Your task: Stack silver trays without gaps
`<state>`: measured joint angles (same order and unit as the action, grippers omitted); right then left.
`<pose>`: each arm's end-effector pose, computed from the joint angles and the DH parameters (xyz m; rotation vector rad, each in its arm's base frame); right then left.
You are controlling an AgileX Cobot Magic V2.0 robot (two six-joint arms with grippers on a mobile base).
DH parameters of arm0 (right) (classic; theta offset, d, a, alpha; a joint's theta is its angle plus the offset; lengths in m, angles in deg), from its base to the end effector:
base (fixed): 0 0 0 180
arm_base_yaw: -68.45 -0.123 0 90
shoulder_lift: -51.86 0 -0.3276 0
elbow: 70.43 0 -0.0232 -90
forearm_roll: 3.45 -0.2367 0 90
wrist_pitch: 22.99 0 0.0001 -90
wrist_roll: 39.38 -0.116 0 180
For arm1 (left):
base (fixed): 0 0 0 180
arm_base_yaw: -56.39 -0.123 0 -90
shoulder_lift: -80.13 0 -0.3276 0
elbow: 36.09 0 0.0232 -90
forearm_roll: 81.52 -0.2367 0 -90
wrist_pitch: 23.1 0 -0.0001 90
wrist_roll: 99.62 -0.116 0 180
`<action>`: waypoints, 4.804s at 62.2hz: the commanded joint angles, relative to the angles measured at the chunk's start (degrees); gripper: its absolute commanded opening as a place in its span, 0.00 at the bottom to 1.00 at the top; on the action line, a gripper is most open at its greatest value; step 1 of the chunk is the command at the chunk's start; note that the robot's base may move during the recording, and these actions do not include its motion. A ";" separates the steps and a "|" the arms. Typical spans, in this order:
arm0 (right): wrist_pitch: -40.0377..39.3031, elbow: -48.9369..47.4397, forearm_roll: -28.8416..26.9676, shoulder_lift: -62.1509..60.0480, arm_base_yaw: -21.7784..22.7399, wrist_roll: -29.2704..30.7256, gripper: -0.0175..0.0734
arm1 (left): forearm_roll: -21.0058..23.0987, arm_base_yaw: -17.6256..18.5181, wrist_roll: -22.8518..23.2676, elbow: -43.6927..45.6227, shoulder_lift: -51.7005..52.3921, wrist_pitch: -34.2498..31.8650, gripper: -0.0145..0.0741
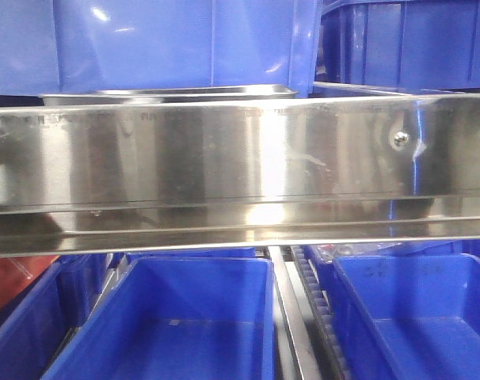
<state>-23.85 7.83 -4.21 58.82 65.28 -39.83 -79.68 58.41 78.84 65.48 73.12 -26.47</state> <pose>0.0242 0.0013 0.2168 -0.0250 1.4724 0.0620 0.0239 -0.0006 0.2208 0.0200 1.4324 -0.0319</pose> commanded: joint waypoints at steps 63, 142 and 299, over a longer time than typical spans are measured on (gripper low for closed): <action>-4.55 -0.02 0.15 -0.19 0.13 0.45 0.11 | 0.50 -0.06 0.20 0.20 0.24 -2.61 0.16; 13.00 -14.09 -18.09 -0.19 0.13 -5.06 0.11 | 14.42 -0.06 0.20 14.37 0.24 12.75 0.16; 47.13 -84.58 6.95 93.66 -28.22 -20.46 0.15 | 5.06 13.60 4.61 63.54 -77.97 34.29 0.22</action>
<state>23.74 -76.05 2.24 152.09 36.45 -61.13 -74.31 71.67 83.52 127.48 -3.46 7.98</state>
